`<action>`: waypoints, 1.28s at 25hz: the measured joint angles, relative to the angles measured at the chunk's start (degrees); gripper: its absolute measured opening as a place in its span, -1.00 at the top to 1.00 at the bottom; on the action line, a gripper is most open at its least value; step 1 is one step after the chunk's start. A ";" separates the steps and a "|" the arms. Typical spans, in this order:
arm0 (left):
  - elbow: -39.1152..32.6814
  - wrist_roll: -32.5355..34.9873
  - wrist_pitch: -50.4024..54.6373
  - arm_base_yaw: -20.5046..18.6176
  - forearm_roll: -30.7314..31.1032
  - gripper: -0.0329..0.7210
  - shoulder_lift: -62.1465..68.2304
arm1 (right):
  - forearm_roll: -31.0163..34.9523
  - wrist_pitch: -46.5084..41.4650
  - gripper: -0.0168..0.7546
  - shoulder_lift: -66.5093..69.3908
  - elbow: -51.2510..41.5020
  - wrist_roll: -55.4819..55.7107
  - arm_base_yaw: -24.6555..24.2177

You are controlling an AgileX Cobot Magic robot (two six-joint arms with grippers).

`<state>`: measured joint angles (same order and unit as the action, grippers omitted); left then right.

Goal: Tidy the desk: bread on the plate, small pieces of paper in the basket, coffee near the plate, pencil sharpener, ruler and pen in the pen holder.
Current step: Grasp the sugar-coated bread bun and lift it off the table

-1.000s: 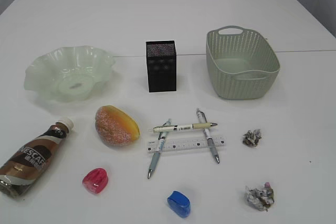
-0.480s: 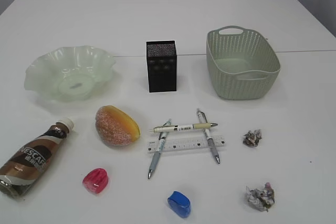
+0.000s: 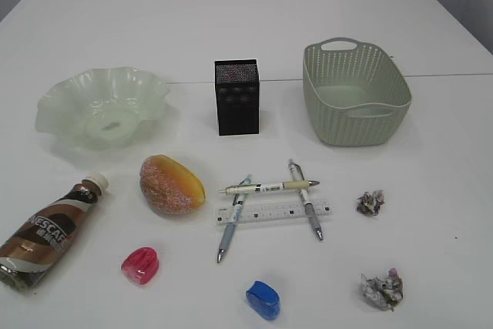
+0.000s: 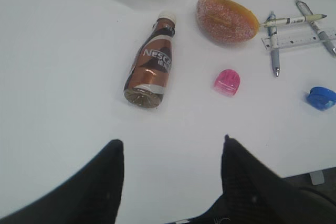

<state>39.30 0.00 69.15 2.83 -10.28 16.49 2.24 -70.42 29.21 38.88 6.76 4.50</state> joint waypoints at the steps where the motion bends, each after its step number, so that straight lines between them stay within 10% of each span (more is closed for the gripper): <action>1: 1.85 -1.26 0.17 0.05 0.04 -0.24 2.09 | 0.00 -0.09 0.06 1.39 0.22 0.09 0.00; 15: 22.05 -12.83 3.08 0.14 -11.52 -0.53 34.54 | 2.80 -0.09 0.06 19.98 6.24 0.22 0.00; 26: 23.33 -13.70 2.06 0.14 -21.75 -0.54 54.36 | 2.94 -0.31 0.06 27.00 9.88 0.22 0.00; 32: 23.44 -13.50 -1.95 6.23 -23.02 -0.54 60.46 | 2.94 -0.31 0.06 27.74 10.45 0.22 0.00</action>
<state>62.73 -13.50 67.20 9.06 -33.31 76.96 5.19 -70.73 56.96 49.34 6.98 4.50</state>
